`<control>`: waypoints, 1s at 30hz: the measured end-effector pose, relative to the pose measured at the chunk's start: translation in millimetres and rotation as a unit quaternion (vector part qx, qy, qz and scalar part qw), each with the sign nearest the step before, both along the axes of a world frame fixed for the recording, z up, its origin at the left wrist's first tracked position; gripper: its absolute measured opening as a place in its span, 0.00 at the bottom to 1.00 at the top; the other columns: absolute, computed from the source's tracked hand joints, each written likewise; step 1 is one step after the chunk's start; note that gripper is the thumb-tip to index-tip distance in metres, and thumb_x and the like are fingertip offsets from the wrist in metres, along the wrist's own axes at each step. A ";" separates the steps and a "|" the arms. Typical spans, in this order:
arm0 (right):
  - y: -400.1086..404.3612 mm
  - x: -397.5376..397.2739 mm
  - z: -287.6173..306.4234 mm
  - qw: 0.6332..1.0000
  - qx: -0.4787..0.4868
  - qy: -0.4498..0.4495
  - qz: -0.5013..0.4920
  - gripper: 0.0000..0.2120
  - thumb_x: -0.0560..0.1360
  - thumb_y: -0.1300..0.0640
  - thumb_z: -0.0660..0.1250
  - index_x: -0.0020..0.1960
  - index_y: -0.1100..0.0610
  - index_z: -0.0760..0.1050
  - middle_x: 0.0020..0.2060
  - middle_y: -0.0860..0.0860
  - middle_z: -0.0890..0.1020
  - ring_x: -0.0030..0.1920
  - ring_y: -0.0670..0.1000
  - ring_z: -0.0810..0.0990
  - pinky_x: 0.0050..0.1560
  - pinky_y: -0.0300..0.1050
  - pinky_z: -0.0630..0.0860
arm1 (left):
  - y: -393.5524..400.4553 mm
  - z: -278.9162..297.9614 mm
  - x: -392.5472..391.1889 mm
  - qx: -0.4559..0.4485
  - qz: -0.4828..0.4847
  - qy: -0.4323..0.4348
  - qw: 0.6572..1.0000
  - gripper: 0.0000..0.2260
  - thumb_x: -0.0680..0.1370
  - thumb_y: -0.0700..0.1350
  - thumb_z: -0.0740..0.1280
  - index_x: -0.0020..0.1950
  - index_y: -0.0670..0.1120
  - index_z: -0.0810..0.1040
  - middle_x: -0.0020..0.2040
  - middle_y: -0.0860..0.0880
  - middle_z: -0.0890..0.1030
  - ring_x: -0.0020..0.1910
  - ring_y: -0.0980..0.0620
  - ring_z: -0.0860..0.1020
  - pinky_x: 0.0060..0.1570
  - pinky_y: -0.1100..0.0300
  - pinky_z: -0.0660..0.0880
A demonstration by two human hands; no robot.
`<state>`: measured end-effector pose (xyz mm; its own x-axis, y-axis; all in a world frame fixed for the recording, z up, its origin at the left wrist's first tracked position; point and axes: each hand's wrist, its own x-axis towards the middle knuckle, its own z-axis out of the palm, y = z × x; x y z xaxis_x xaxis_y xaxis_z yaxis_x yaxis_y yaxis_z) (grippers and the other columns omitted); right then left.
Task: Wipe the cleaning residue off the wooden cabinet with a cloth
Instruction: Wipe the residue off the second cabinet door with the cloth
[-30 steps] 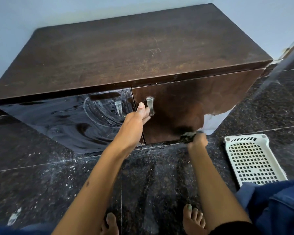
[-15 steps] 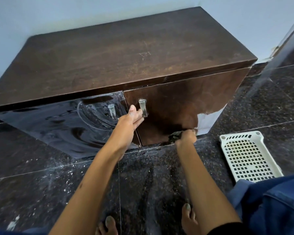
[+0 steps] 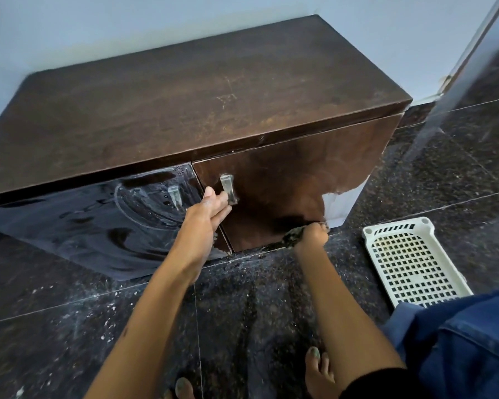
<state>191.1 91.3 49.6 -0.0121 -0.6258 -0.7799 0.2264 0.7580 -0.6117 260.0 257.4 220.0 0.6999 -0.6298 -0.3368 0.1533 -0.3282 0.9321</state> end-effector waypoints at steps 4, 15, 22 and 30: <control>27.3 27.8 20.2 0.974 -0.195 0.113 -0.011 0.28 0.77 0.68 0.53 0.76 0.56 0.57 0.75 0.54 0.60 0.71 0.58 0.65 0.71 0.44 0.60 | 1.7 -1.5 3.6 0.007 0.000 -0.021 1.000 0.26 0.81 0.56 0.44 0.72 0.43 0.64 0.71 0.50 0.68 0.67 0.57 0.70 0.72 0.51 0.55; 14.9 25.5 46.5 0.969 -0.218 0.111 -0.037 0.29 0.76 0.71 0.52 0.76 0.59 0.57 0.76 0.56 0.58 0.72 0.58 0.63 0.71 0.47 0.63 | -1.4 -0.2 2.6 0.008 0.010 -0.030 0.999 0.26 0.82 0.55 0.44 0.72 0.42 0.64 0.71 0.49 0.69 0.66 0.56 0.70 0.74 0.50 0.54; 47.5 39.0 56.7 0.899 -0.409 0.150 -0.051 0.27 0.76 0.74 0.54 0.74 0.66 0.57 0.75 0.60 0.56 0.71 0.48 0.57 0.70 0.33 0.52 | -2.9 -2.1 1.0 0.008 0.026 -0.033 0.999 0.26 0.82 0.54 0.44 0.70 0.39 0.67 0.69 0.45 0.71 0.65 0.54 0.73 0.73 0.51 0.57; 16.0 18.1 52.6 0.973 -0.217 0.080 -0.006 0.29 0.78 0.71 0.52 0.77 0.58 0.54 0.77 0.53 0.53 0.74 0.56 0.61 0.72 0.46 0.61 | -2.9 0.3 -0.8 -0.001 0.022 -0.020 1.000 0.25 0.83 0.53 0.44 0.73 0.40 0.62 0.71 0.47 0.68 0.67 0.53 0.70 0.74 0.51 0.56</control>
<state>209.2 107.3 102.2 -0.1219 -0.8944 -0.4303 0.1093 0.4188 -0.9015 259.2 254.6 220.3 0.7392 -0.5994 -0.3069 0.1302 -0.3200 0.9384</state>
